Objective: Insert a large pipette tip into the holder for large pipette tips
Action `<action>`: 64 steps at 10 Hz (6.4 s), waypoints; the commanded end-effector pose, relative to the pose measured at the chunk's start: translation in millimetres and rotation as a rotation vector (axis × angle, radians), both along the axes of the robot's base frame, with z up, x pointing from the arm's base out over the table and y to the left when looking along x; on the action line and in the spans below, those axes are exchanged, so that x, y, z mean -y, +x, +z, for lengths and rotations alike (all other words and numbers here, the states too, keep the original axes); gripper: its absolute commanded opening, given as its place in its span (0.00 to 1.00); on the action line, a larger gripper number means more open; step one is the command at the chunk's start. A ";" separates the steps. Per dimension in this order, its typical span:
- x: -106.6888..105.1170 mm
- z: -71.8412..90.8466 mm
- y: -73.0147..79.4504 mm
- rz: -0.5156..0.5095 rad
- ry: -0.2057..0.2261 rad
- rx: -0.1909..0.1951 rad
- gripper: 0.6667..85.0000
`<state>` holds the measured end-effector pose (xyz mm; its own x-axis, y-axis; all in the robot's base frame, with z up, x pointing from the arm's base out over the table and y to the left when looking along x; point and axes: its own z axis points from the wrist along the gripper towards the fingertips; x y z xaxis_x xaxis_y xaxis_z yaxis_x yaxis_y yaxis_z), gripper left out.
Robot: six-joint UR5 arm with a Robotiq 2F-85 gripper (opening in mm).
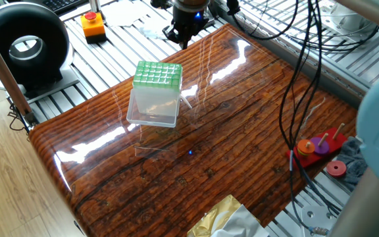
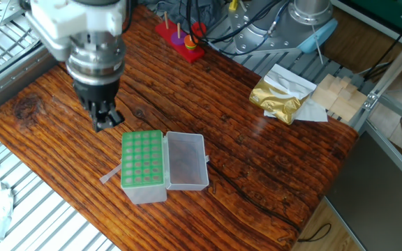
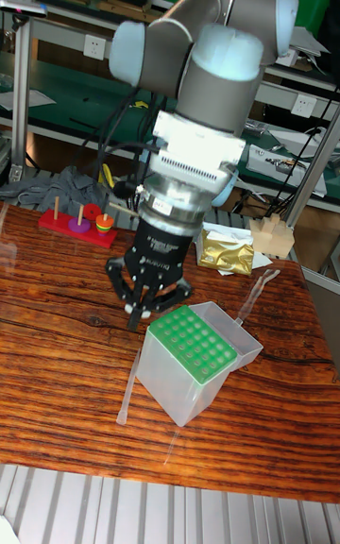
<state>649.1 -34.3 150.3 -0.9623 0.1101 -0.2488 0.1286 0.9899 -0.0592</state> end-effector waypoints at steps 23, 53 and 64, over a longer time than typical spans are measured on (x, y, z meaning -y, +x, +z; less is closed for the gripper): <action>50.6 33.3 10.7 0.417 -0.267 0.053 0.00; 20.9 -16.4 -74.2 -0.042 0.158 -0.188 0.00; 5.0 -35.6 -125.1 -0.108 0.171 -0.455 0.00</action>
